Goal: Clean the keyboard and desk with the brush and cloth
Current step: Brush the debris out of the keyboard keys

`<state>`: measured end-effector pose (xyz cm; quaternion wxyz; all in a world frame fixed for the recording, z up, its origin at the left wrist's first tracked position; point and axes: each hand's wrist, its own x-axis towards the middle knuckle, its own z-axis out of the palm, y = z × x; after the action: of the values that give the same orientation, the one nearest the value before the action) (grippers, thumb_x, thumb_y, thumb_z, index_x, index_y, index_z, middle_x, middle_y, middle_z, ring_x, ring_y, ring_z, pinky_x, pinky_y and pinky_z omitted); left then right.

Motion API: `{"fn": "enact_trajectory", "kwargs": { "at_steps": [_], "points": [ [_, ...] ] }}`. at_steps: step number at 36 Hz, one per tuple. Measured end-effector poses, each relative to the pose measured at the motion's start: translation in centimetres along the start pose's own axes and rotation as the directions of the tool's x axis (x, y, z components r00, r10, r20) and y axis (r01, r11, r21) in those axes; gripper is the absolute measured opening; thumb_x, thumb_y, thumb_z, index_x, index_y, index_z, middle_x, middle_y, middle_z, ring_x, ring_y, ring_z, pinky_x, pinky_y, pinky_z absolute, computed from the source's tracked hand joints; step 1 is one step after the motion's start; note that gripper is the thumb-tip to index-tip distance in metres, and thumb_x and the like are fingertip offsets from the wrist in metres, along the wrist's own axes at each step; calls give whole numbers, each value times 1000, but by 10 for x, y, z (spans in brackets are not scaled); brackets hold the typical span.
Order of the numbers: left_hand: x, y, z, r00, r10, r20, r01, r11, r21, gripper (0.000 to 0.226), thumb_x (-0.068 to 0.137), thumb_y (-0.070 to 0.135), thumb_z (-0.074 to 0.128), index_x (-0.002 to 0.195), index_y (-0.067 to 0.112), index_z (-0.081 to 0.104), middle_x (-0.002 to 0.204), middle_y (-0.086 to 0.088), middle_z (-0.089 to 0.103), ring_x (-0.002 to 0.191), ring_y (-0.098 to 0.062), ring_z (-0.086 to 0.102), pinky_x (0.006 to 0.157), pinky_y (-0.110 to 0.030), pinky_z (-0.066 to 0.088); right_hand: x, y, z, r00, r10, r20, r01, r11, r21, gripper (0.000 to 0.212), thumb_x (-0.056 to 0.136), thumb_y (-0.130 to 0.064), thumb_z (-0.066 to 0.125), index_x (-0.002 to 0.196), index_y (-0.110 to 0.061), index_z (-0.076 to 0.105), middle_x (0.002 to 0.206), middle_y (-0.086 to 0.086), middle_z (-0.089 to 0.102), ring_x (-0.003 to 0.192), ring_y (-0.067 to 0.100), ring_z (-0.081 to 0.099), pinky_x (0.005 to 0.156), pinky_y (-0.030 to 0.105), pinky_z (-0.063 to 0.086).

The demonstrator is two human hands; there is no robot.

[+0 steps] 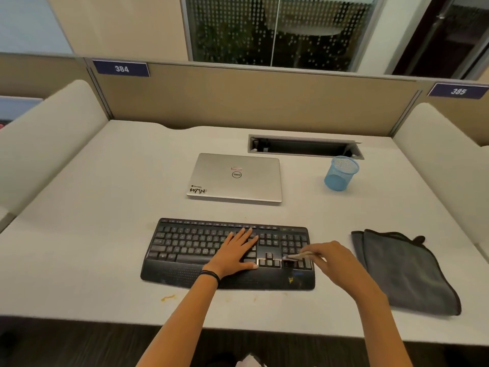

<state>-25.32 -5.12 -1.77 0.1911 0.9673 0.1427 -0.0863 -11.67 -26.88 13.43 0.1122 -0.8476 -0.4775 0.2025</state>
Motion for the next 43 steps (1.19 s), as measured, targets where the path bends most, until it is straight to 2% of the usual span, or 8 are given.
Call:
{"fn": "enact_trajectory", "kwargs": {
  "at_steps": [3,7,12,15,22,30,37,43],
  "points": [
    [0,0,0,1000,3,2,-3,1000,9,93,75,76,26,150,28,0,158,1,-10,139,-9,-20,112,-31,-15,-4,-1,8,1000,4,30,-4,1000,-9,26,96,-26,47,117,-25,63,117,-6,65,106,10,57,80,10,34],
    [1,-2,1,1000,7,-13,-7,1000,5,82,87,64,41,150,28,2,158,2,-11,144,-15,-14,116,-36,-11,-10,-3,11,998,40,43,-42,998,42,24,95,-26,50,114,-26,64,116,-6,65,104,10,58,72,4,34],
    [-2,-6,5,998,52,-40,-51,998,27,97,67,86,1,145,29,-9,150,6,-22,141,-15,-19,113,-33,-15,-22,-1,14,985,151,-80,-145,987,75,26,95,-28,49,117,-26,62,116,-5,66,105,11,60,88,15,41],
    [-1,-7,4,998,56,-24,-56,998,20,103,61,90,-7,144,29,-12,149,5,-23,138,-14,-24,112,-33,-16,-31,-1,17,957,219,-192,-206,975,84,27,95,-26,49,118,-22,62,111,-3,68,98,13,63,85,20,45],
    [-4,-6,2,998,63,-6,-63,998,20,115,56,93,-9,149,25,-6,149,5,-24,137,-12,-24,110,-30,-18,-48,-9,44,936,278,-214,-259,959,113,31,95,-21,50,125,-26,57,106,1,69,90,15,65,71,12,39],
    [-3,-7,1,998,61,-4,-60,997,38,119,53,93,-14,150,24,-4,147,5,-24,136,-12,-24,109,-31,-19,-56,-4,48,879,358,-313,-314,931,184,29,93,-21,53,119,-14,63,113,4,67,103,20,63,91,28,46],
    [-3,-6,1,998,60,2,-60,997,52,121,50,93,-16,150,24,-5,147,5,-25,135,-12,-25,109,-31,-18,-64,-11,52,929,345,-136,-330,936,121,30,95,-27,48,123,-23,59,113,-1,67,101,13,62,88,21,45],
    [-2,-7,3,998,62,0,-62,997,42,121,52,93,-15,150,24,-3,149,5,-23,140,-14,-21,110,-32,-18,-64,-9,52,896,363,-257,-337,931,140,29,95,-23,50,121,-19,61,109,1,69,96,16,64,82,22,46]
  ]
}}
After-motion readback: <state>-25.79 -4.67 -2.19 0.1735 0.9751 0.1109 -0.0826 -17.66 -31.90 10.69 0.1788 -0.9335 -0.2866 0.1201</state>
